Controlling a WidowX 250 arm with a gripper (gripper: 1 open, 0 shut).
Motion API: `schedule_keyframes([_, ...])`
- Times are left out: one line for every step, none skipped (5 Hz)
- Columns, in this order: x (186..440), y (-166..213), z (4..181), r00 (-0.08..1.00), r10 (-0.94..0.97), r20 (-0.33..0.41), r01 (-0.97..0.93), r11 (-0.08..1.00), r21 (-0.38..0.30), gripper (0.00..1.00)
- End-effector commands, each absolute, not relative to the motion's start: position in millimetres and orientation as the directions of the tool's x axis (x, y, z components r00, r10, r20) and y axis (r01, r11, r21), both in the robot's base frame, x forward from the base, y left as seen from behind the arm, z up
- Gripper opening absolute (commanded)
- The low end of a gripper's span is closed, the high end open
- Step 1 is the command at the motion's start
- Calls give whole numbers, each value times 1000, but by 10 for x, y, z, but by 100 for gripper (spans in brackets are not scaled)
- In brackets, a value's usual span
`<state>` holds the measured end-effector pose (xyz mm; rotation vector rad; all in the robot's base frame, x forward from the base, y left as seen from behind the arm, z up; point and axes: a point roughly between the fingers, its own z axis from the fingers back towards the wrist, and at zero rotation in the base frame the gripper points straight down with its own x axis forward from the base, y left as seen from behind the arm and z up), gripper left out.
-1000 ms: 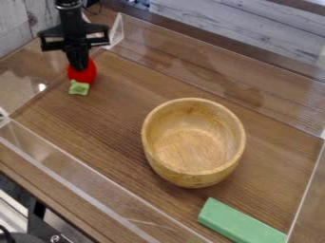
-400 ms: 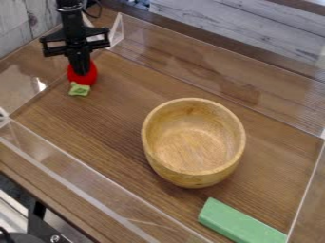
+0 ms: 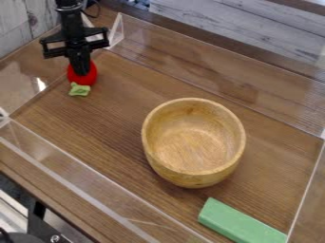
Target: Move the red object to the left side of the table
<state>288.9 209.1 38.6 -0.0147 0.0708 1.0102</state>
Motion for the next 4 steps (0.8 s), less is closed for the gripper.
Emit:
schedule_keyframes([2843, 2165, 436, 480, 874, -77, -876, 482, 19, 0])
schedule_keyframes([2820, 2164, 418, 452, 885, -110, -889, 457, 22, 0])
schedule_keyframes([2798, 2149, 399, 426, 894, -141, -901, 434, 26, 0])
schedule_keyframes([2776, 2140, 379, 402, 900, -168, -911, 412, 30, 0])
